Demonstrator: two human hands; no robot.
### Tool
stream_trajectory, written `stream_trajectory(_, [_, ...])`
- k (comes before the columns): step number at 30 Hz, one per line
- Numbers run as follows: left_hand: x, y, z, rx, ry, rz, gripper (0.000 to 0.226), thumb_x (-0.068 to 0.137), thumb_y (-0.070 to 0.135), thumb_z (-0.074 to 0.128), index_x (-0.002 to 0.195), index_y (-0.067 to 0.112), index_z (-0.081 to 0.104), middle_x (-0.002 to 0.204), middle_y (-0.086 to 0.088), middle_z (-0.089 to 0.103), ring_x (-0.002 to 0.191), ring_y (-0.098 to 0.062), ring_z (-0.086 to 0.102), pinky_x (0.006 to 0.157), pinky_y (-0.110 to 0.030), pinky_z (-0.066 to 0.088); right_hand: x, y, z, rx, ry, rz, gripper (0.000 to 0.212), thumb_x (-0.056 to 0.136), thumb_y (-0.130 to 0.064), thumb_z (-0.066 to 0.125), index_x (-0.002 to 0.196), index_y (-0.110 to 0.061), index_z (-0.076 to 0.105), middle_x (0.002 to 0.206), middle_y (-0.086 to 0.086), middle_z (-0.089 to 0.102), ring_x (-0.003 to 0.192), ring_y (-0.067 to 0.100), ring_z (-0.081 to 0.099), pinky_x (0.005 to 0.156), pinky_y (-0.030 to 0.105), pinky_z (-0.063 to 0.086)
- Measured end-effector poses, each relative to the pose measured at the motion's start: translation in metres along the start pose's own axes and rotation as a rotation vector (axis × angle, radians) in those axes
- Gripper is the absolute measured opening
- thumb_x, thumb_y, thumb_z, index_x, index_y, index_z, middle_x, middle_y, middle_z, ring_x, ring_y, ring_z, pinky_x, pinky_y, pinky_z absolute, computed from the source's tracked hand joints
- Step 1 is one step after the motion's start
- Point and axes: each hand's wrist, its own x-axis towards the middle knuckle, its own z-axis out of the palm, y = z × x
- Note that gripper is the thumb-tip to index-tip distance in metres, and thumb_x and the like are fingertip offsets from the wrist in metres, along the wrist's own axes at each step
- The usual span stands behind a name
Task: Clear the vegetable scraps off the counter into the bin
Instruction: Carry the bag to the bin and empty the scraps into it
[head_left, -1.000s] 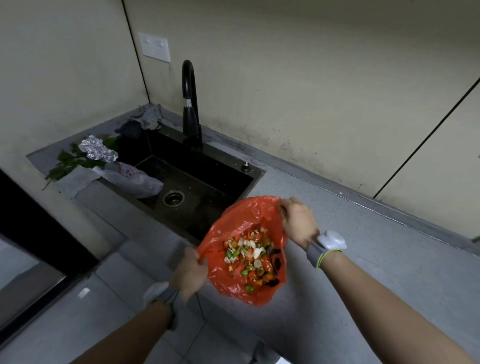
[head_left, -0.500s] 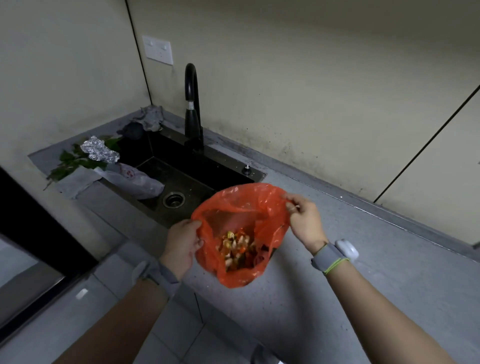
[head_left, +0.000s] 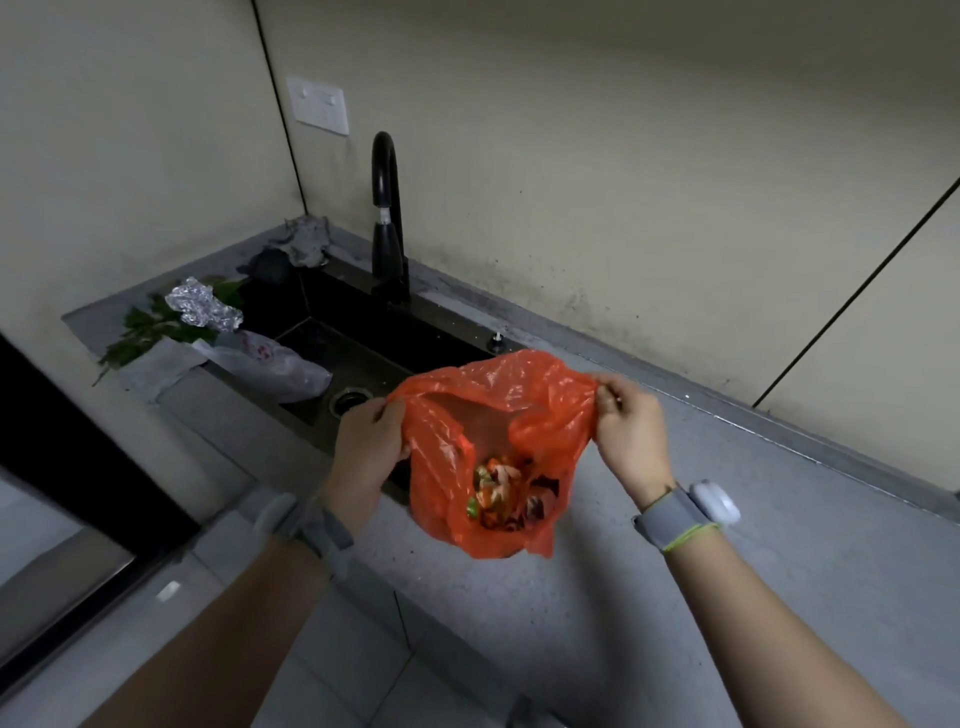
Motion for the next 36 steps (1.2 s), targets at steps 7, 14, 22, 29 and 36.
stream_trajectory(7, [0.016,0.009,-0.013,-0.026,0.112,-0.030,0.022,0.099,0.014,0.045,0.085,0.008,0.060,0.076,-0.012,0.059,0.065,-0.020,0.059,0.066,-0.033,0.054,0.018,0.013,-0.013,-0.049,0.062,0.117,0.031,0.093,0.003,0.044,0.102,-0.009,0.071,0.087,0.011,0.071,0.086,0.031,0.067,0.081,0.042,0.053])
stream_trajectory(14, [0.012,0.004,-0.008,-0.027,0.038,-0.097,0.036,0.099,0.011,0.044,0.134,0.015,0.050,0.102,-0.015,0.068,0.089,-0.024,0.070,0.067,-0.029,0.058,-0.046,-0.013,0.013,-0.337,-0.062,-0.400,0.032,0.095,-0.024,0.045,0.117,-0.010,0.063,0.107,0.009,0.058,0.100,0.028,0.054,0.090,0.041,0.046])
stream_trajectory(22, [0.006,0.008,-0.002,-0.059,0.001,-0.113,0.021,0.100,0.006,0.041,0.114,0.017,0.053,0.092,-0.010,0.065,0.083,-0.019,0.065,0.071,-0.029,0.054,-0.103,0.003,0.067,-0.769,-0.652,-0.382,0.025,0.095,-0.027,0.050,0.114,-0.018,0.063,0.112,0.008,0.067,0.105,0.031,0.062,0.092,0.039,0.045])
stream_trajectory(29, [0.007,0.005,0.004,0.019,-0.026,-0.103,0.032,0.096,0.011,0.050,0.127,0.018,0.049,0.117,-0.015,0.062,0.102,-0.026,0.065,0.072,-0.030,0.054,-0.096,-0.007,0.070,-0.801,-0.669,-0.015,0.036,0.094,-0.013,0.048,0.128,-0.017,0.060,0.124,0.010,0.065,0.113,0.033,0.062,0.092,0.037,0.049])
stream_trajectory(36, [0.000,-0.003,0.006,0.078,-0.045,-0.077,0.051,0.094,0.013,0.054,0.143,0.015,0.039,0.114,-0.005,0.058,0.098,-0.019,0.063,0.079,-0.032,0.055,-0.101,-0.009,0.052,-0.649,-0.897,-0.037,0.047,0.092,-0.014,0.049,0.135,-0.029,0.057,0.139,0.006,0.057,0.127,0.028,0.053,0.105,0.031,0.041])
